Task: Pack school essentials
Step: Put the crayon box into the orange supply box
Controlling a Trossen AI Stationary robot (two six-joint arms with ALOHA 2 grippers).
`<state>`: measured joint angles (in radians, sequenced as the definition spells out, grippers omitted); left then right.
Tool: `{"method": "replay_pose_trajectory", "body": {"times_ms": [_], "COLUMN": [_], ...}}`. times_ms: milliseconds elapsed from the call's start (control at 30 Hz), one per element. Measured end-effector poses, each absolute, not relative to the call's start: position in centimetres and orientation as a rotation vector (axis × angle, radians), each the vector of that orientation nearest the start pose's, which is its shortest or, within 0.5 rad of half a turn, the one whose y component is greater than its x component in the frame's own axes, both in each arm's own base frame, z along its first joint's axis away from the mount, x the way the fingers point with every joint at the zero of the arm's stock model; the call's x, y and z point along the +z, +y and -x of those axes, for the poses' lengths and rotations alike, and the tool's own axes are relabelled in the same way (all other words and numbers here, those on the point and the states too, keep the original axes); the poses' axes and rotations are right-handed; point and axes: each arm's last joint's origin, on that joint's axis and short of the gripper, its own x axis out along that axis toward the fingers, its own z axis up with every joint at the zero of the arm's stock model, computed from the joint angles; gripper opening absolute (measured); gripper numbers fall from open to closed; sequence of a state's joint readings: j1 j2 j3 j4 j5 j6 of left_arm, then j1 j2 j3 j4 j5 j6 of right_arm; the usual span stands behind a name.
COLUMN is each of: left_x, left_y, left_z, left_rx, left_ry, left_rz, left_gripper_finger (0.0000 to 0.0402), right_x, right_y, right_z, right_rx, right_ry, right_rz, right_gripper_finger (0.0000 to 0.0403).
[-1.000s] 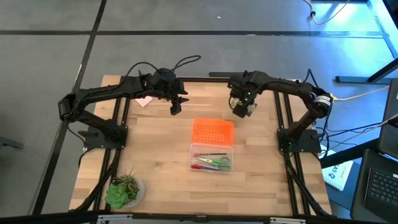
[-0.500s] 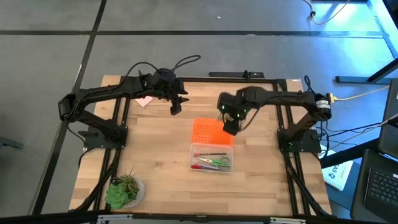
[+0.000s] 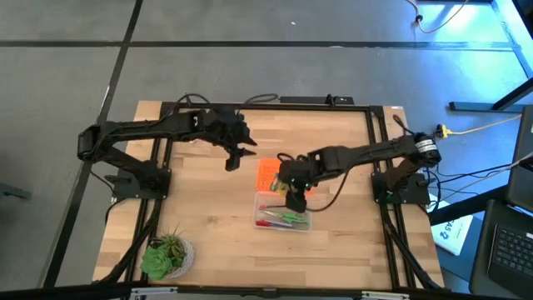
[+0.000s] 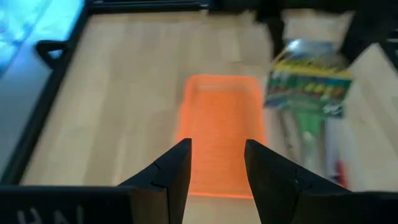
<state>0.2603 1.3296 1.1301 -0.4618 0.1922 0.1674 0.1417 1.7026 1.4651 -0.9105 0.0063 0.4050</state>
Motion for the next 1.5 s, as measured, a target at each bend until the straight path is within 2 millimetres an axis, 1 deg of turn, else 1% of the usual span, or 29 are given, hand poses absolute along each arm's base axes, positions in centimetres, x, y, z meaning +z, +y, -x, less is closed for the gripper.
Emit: {"method": "replay_pose_trajectory", "body": {"times_ms": [133, 367, 567, 800, 1167, 1500], "left_x": [31.4, 32.7, 33.5, 33.6, 33.5, 33.5], "left_y": [5.3, 3.5, 2.8, 2.8, 2.8, 2.8], "left_z": [-27.7, -26.9, -26.3, -26.1, -26.1, -26.1], "left_rx": [-0.031, -0.049, -0.024, 0.006, 0.004, 0.005], "left_ry": [0.638, 0.590, 0.562, 0.565, 0.568, 0.568], "left_rz": [-0.004, 0.007, -0.012, -0.022, -0.021, -0.020], "left_gripper_finger": [0.0142, 0.0142, 0.0142, 0.0142, 0.0142, 0.0142], "right_x": [26.1, 22.5, 19.7, 17.6, 17.5, 17.5], "right_y": [5.9, 6.6, 6.9, 7.1, 7.2, 7.2], "right_z": [-35.4, -36.7, -37.4, -37.8, -37.8, -37.9], "right_rx": [-0.060, 0.031, 0.084, 0.127, 0.131, 0.103], "right_ry": [1.171, 1.295, 1.381, 1.454, 1.452, 1.445], "right_rz": [-0.210, -0.147, -0.143, -0.145, -0.140, -0.174], "right_gripper_finger": [0.0280, 0.0280, 0.0280, 0.0280, 0.0280, 0.0280]}}
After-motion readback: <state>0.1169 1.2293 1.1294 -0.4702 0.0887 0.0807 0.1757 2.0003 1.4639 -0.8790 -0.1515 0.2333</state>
